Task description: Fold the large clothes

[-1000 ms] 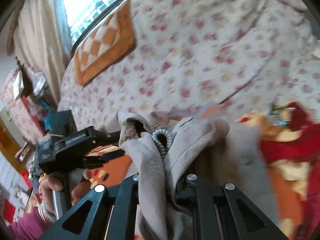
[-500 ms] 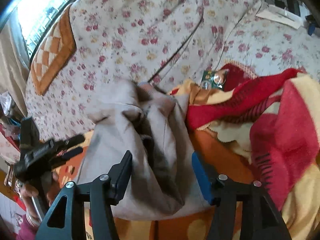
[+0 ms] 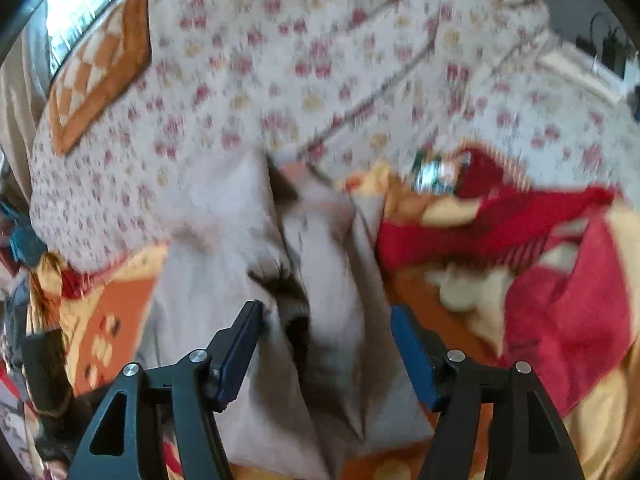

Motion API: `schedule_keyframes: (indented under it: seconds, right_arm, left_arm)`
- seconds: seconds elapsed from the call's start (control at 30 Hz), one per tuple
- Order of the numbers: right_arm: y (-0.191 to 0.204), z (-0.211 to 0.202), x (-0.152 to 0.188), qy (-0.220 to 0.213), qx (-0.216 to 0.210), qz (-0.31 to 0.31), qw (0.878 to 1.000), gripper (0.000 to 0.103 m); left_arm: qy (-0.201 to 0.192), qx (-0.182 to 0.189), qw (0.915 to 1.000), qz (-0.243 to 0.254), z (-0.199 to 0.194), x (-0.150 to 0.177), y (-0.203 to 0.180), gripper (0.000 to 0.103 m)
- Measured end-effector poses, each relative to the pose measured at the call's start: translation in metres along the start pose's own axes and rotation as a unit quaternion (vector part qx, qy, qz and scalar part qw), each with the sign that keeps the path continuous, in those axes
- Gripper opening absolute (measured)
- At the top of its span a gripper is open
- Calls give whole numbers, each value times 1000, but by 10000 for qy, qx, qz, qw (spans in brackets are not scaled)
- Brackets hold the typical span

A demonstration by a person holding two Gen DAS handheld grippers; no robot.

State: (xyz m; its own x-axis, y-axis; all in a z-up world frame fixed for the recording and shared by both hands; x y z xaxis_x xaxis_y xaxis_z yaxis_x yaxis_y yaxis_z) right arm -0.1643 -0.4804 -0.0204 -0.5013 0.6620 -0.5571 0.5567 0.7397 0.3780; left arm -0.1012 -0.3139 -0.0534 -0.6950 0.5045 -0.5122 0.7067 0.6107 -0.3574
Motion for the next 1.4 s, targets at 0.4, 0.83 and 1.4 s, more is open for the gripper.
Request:
schedule_keyframes:
  seconds: [0.4,0.83,1.4]
  right_arm:
    - [-21,-22,11,-401,-148,214,9989,88]
    - [-2,43,23,451,-1235,738,9886,60]
    - [71,-68,75,346,-1890,296,9809,22]
  left_arm:
    - [-215,283,9935,-1080,-22,-16,16,80]
    - [56,282,9906,-1340,24,-31,13,97]
    - [-37,801,9955,-496,-108,33,-8,20]
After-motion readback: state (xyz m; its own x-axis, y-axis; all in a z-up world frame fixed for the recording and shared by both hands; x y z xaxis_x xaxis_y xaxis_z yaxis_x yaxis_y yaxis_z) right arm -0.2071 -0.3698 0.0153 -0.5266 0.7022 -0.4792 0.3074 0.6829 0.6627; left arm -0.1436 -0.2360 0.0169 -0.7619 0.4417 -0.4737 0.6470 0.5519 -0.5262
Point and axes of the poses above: each gripper's, at about its wrist camera, not at the fingertips, and z roughly the way its jaws point, y to its left, x to its underside, the point moved 10 cm from there along z, roughly the way its jaws point, and after that the axes turned 6 degrees about -y, right-handed, at the moved point
